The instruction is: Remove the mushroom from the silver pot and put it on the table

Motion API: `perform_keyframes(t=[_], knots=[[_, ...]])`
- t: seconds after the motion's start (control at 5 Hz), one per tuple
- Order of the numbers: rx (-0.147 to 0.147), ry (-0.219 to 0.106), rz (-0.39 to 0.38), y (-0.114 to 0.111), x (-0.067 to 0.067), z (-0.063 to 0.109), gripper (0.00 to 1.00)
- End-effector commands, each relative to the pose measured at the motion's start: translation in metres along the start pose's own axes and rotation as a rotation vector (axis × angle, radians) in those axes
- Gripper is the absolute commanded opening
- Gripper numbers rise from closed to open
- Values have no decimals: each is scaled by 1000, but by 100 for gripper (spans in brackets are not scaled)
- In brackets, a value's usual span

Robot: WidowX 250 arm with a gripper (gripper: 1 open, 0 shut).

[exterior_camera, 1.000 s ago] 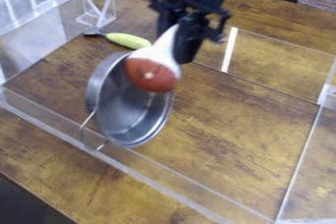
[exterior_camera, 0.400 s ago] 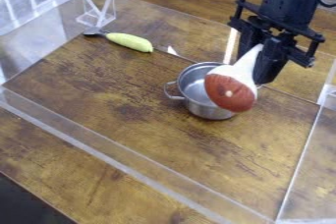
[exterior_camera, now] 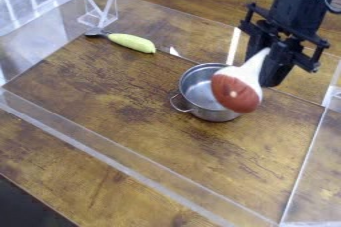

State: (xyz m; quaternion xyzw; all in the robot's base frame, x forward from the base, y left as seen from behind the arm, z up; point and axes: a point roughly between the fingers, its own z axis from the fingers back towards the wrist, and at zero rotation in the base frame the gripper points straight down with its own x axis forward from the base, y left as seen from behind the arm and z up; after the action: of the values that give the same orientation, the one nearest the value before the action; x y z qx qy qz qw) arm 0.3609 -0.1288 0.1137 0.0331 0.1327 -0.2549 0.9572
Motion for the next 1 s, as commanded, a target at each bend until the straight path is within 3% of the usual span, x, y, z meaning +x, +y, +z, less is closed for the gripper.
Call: perform_keyframes(t=[0.0, 0.6, 0.8], knots=[[18, -75, -1, -11, 6, 26, 0], [18, -54, 8, 8, 30, 36, 0], [10, -40, 31, 19, 29, 45, 0]])
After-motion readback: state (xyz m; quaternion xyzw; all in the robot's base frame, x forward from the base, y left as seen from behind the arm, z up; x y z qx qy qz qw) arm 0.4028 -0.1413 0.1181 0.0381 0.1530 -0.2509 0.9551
